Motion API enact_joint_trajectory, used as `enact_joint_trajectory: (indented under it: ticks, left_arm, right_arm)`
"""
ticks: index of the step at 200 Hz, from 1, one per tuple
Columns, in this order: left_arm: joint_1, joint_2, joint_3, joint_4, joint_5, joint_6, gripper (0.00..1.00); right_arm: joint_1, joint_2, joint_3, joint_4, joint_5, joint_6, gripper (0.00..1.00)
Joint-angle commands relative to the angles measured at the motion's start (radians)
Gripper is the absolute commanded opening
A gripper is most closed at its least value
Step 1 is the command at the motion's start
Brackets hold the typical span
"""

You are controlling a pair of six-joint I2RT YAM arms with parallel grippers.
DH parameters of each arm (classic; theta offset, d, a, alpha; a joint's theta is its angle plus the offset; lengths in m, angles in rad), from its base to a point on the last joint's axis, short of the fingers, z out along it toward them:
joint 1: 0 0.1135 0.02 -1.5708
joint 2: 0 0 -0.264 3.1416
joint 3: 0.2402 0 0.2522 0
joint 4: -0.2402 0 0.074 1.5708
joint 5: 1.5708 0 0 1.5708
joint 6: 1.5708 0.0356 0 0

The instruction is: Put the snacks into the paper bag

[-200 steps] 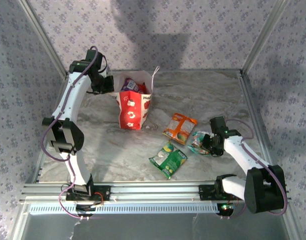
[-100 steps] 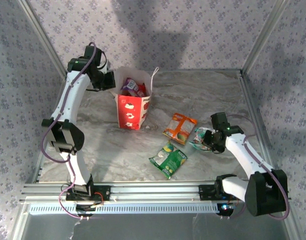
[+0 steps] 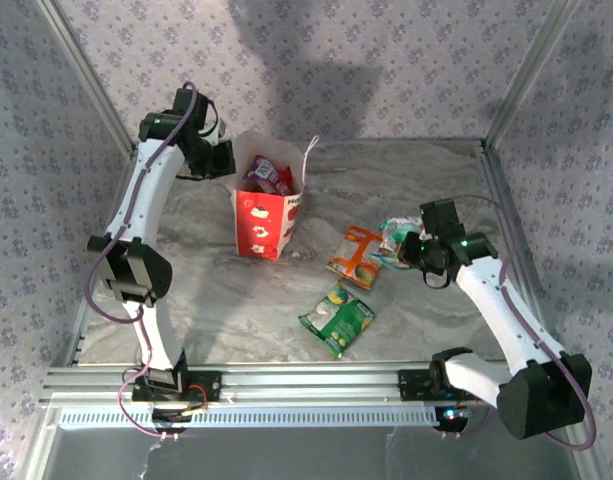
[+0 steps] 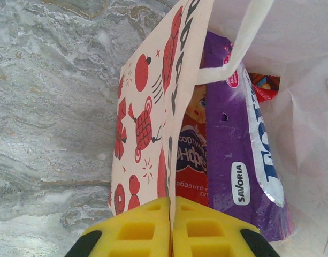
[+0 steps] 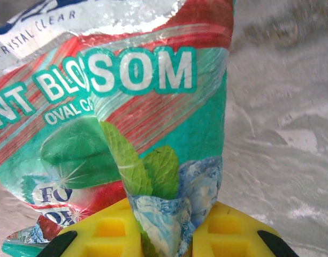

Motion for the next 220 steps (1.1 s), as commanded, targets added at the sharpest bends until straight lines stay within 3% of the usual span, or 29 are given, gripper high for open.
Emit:
enact_joint_trajectory:
  ticks: [1, 80, 220]
  left_arm:
    - [-0.003, 0.009, 0.028, -0.039, -0.002, 0.004, 0.09]
    - [-0.003, 0.013, 0.019, -0.043, -0.010, 0.019, 0.10]
    - [0.006, -0.033, -0.072, 0.019, -0.001, 0.004, 0.10]
  right_arm:
    - [0.023, -0.016, 0.088, -0.010, 0.026, -0.043, 0.00]
    - [0.144, 0.018, 0.332, 0.047, 0.038, -0.097, 0.00]
    - [0.342, 0.241, 0.690, 0.078, 0.069, -0.193, 0.00]
